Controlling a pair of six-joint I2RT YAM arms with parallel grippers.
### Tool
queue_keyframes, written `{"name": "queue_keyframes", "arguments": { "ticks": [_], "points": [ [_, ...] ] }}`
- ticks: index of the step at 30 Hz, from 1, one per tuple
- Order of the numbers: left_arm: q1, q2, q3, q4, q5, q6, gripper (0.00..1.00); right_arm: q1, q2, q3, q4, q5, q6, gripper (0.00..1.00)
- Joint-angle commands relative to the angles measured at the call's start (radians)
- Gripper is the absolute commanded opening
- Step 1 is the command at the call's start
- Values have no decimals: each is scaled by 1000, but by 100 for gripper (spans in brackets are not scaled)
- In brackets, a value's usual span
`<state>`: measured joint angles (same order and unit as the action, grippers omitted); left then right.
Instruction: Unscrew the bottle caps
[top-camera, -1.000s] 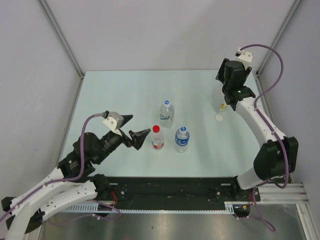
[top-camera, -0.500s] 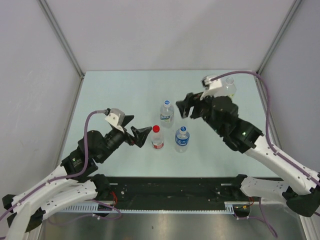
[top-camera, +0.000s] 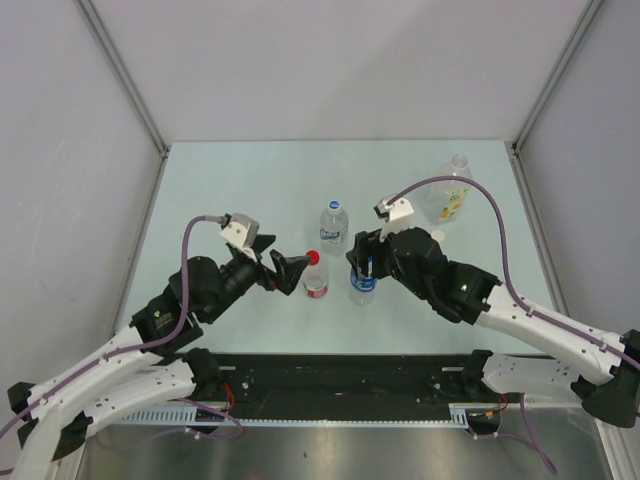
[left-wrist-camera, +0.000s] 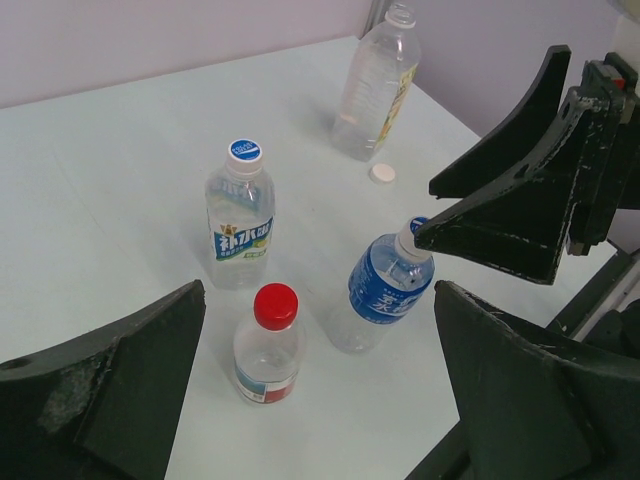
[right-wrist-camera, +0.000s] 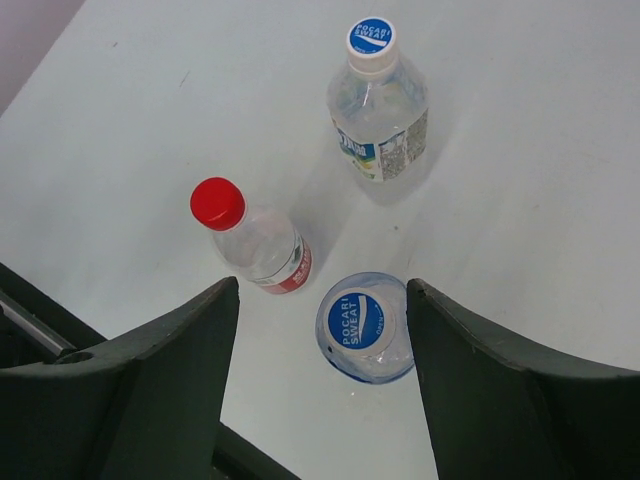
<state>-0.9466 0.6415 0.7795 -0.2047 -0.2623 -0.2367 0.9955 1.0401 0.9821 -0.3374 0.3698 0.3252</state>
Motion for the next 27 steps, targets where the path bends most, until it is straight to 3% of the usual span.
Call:
{"name": "queue_keyframes", "arguments": {
  "ticks": [1, 19, 27],
  "points": [
    [-1, -20, -2, -1, 5, -24, 100, 17, -14, -26, 40, 23, 37, 71],
    [-1, -22, -25, -7, 12, -46, 100, 14, 51, -69, 46, 73, 54, 63],
    [-1, -23, -29, -9, 14, -41, 100, 11, 48, -76, 41, 75, 58, 37]
  ]
}}
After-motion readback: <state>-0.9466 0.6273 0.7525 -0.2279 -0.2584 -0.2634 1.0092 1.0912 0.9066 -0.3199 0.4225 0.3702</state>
